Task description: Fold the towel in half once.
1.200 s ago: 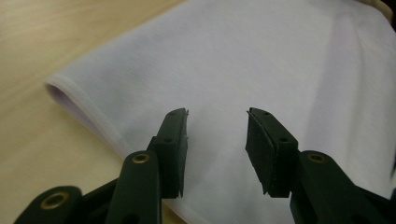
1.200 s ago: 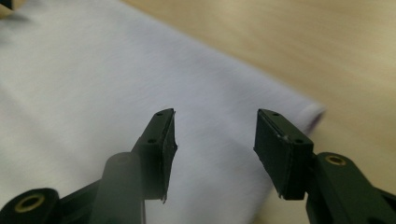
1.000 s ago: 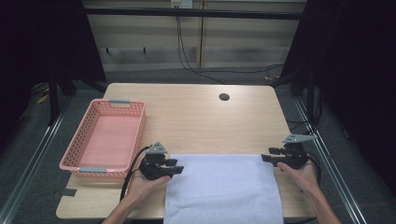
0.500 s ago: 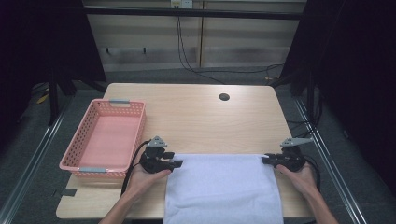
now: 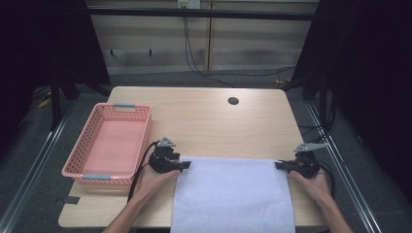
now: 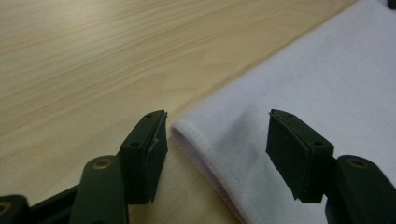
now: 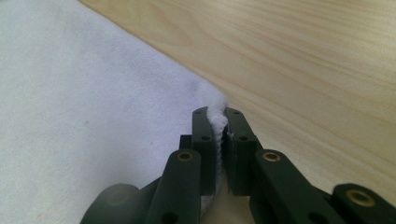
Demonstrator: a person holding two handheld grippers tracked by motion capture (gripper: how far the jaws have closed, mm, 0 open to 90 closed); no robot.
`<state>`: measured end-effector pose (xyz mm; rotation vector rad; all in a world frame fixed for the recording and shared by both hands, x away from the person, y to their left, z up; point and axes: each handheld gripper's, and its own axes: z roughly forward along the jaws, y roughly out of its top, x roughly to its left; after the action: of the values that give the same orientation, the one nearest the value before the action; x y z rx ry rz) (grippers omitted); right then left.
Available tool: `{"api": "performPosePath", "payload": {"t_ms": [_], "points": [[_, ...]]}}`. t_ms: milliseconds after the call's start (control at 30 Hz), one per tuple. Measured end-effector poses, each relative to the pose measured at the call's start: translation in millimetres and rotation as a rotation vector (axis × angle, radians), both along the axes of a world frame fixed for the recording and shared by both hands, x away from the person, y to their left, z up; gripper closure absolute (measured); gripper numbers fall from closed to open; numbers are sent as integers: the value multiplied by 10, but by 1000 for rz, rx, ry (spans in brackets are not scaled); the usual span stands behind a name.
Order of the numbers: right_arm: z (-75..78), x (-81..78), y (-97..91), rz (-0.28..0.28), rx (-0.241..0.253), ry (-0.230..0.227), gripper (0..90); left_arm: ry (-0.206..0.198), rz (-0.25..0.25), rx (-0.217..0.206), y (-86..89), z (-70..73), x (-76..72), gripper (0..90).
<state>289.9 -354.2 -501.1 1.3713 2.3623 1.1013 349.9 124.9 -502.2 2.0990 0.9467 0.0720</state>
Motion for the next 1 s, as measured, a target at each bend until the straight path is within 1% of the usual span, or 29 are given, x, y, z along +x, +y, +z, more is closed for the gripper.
{"api": "performPosePath", "payload": {"t_ms": [67,100,167,200,233,267,300,333,367,433,467,500,533,567,600,633,700,767,833,900,1000], "points": [[-1,-2,1,0,1,0,842,4,-4,-8,15,-2,14,382],[-3,0,-3,2,3,1,841,-2,-9,-12,16,-10,18,380],[-6,5,-8,5,7,1,841,-9,-36,-28,4,-24,22,396],[-8,6,-9,6,11,3,841,-15,-51,-30,-7,-30,24,437],[-8,6,-6,5,14,6,841,-20,-57,-28,-25,-33,19,449],[-8,10,-5,7,12,4,841,-11,-84,-35,-41,-35,21,508],[-7,11,-4,9,12,4,842,-7,-97,-31,-59,-30,16,539],[-7,11,-3,9,10,6,843,-15,-108,-18,-72,-26,6,565],[-6,11,-2,8,12,9,843,-20,-126,-19,-81,-34,1,633],[-14,9,7,2,23,5,847,-13,-94,-16,-81,-35,7,733],[-10,9,17,4,21,4,847,-4,-105,-23,-78,-40,12,760],[-5,12,19,4,24,6,848,-5,-108,-21,-74,-40,11,795],[-3,18,16,2,31,4,848,-10,-109,-23,-75,-29,6,811],[2,23,8,0,41,5,849,-13,-108,-31,-70,-19,5,818],[7,32,-6,-3,46,1,849,-15,-96,-51,-62,-1,0,822],[23,34,-20,-5,55,-4,850,-25,-89,-67,-50,28,-1,826],[81,35,-48,-20,89,-20,851,-40,-77,-91,-22,97,-2,832],[150,41,-77,-33,109,-51,853,-42,-69,-127,25,152,18,836],[222,55,-90,-38,118,-69,853,-46,-52,-158,60,202,39,836],[291,72,-86,-44,130,-88,854,-58,-58,-154,70,264,66,836],[405,136,-83,-52,145,-116,855,-80,-46,-168,83,369,99,835]]}}
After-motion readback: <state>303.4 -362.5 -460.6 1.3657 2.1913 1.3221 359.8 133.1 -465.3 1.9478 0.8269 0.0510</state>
